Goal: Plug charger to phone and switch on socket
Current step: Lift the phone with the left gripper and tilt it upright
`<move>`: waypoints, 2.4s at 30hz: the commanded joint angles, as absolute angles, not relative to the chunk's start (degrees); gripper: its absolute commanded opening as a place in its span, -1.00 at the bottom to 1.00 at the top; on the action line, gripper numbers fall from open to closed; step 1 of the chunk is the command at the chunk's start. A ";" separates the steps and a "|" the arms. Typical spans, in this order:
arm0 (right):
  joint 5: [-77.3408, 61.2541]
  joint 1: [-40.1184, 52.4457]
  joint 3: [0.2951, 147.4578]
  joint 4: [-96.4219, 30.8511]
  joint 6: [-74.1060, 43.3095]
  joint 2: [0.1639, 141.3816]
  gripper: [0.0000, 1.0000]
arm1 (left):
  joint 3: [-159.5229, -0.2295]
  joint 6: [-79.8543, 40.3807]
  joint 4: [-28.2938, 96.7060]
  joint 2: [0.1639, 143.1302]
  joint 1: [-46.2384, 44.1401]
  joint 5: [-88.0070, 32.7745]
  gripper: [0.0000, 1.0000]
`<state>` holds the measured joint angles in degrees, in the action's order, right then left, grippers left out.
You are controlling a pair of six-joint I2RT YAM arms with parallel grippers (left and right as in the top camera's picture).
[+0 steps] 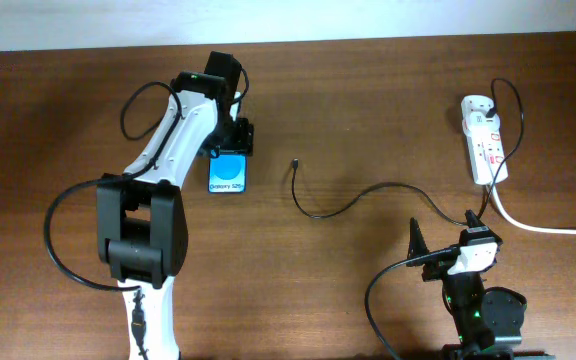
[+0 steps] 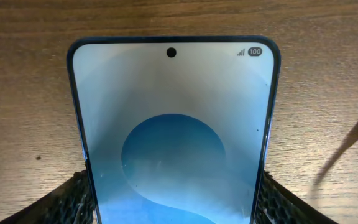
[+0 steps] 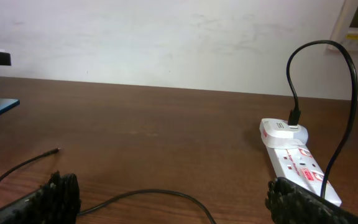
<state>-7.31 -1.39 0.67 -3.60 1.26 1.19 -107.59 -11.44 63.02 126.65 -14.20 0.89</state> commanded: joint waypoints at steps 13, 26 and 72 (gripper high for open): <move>-7.20 -1.02 0.32 -3.86 0.60 0.84 0.97 | -109.67 -67.31 69.63 126.63 -14.22 -35.97 -1.00; -7.20 -1.02 0.32 -3.86 0.60 0.84 0.97 | -109.67 -80.99 69.06 126.63 -14.22 -52.66 -1.00; -54.63 -1.13 45.80 -6.59 -20.45 60.97 0.97 | -130.08 -66.17 80.40 126.52 -17.45 -26.41 -1.00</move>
<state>-43.70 -1.41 41.23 -6.55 -20.58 52.58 -128.49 -58.43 80.34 127.15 -16.38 -23.46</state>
